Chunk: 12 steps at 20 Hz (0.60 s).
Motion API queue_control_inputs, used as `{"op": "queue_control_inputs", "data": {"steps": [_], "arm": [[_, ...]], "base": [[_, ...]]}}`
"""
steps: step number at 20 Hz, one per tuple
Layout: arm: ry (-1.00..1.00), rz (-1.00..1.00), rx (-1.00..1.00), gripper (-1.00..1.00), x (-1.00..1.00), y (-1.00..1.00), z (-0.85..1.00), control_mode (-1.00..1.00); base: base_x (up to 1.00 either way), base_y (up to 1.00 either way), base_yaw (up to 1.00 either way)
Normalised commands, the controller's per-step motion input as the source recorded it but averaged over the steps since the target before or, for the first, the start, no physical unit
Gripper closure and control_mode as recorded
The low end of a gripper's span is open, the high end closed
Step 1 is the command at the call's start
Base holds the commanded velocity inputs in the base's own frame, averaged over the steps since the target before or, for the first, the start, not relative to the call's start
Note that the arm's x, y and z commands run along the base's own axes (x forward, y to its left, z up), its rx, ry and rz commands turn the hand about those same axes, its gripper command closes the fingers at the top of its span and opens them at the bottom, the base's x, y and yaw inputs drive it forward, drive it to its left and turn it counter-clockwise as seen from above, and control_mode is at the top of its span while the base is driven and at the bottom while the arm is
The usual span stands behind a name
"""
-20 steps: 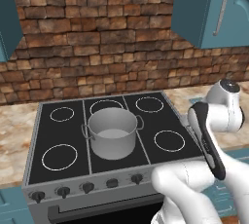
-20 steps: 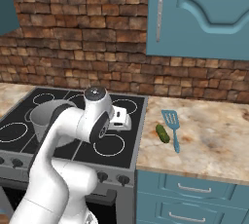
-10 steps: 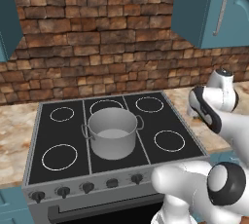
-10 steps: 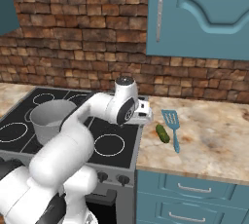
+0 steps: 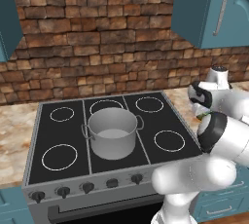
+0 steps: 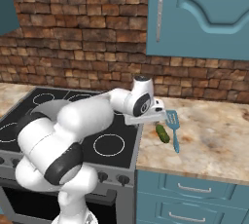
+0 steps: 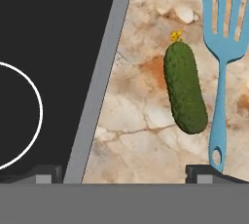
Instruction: Put the cucumber and mushroom in the pot. Retrieve the spatula and lightly stir the vegetables in the pot.
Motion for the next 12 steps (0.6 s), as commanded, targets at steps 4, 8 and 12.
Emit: {"op": "queue_control_inputs", "data": {"steps": [4, 8, 12], "arm": [[0.03, 0.09, 0.0, -1.0, 0.38, -0.43, -0.49, -1.0], [0.0, 0.01, 0.0, -1.0, 0.48, -0.33, -0.4, -1.0], [0.03, 0.01, 0.0, -1.0, 0.54, -0.26, -0.45, -1.0]], "base": [[0.0, 0.0, 0.0], [0.0, 0.0, 0.0], [0.0, 0.0, 0.0]]}}
